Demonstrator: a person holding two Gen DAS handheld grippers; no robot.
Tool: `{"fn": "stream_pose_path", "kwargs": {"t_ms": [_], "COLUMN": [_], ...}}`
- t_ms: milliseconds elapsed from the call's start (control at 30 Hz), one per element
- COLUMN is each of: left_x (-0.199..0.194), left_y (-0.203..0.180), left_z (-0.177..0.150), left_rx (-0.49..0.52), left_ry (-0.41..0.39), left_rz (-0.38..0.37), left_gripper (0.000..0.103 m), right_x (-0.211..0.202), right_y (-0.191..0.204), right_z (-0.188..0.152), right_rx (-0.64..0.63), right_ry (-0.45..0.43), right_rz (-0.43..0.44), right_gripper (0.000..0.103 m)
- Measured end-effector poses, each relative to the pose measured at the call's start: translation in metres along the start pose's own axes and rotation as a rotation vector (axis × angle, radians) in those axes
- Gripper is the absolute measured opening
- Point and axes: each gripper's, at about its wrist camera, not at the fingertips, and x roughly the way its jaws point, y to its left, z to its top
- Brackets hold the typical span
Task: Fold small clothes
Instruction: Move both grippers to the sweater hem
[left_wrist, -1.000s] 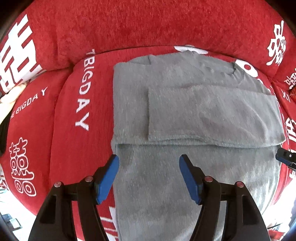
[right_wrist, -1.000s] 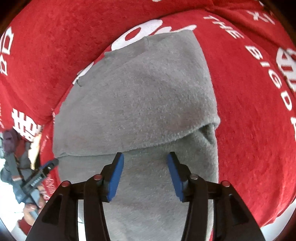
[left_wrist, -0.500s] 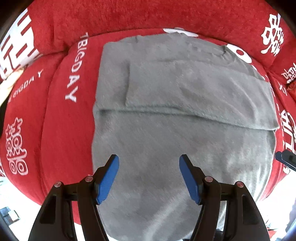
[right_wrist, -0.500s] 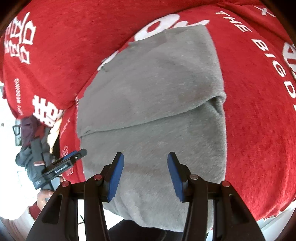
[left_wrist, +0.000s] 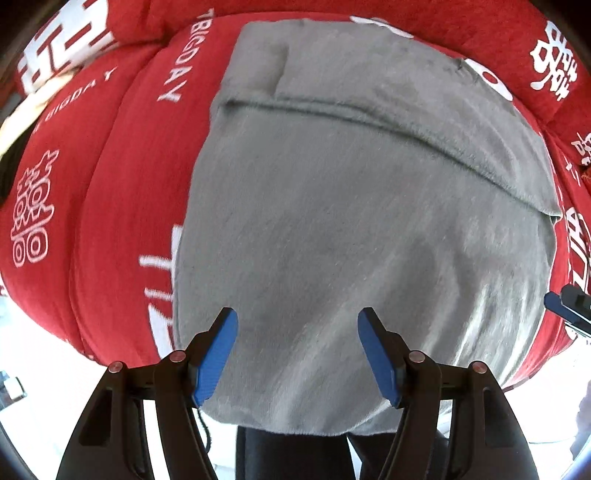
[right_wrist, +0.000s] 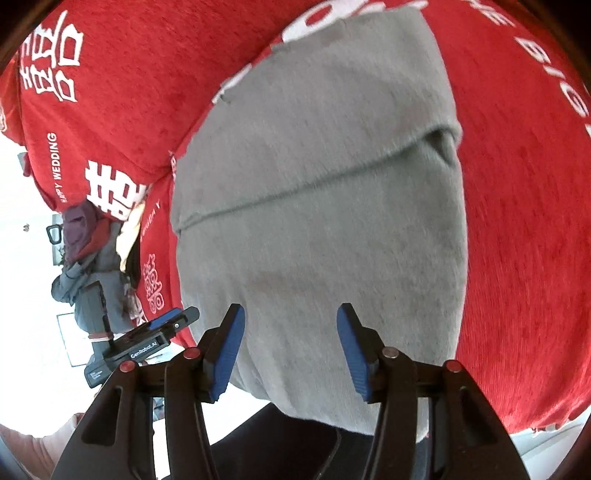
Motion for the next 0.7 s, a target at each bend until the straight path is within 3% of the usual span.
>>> {"fn": "stream_pose_path", "kwargs": {"t_ms": [233,433,700], "left_x": [-0.004,0.006,0.043], "left_y": [0.024,0.059,0.095], "left_z": [-0.019,-0.045,-0.11], "left_rx": [0.04,0.063,0.088], "left_ry": [-0.035,-0.024,0.068], "left_rz": [-0.049,-0.112,-0.221], "left_gripper": [0.069,0.069,0.069], "right_x": [0.005,0.011,0.035], "right_y": [-0.017,-0.037,-0.068], "right_z": [-0.023,-0.064,-0.129], "right_rx": [0.039,0.068,0.064], "right_ry": [0.015,0.014,0.091], "right_rz": [-0.016,-0.059,-0.137], "right_gripper": [0.056,0.056,0.056]}}
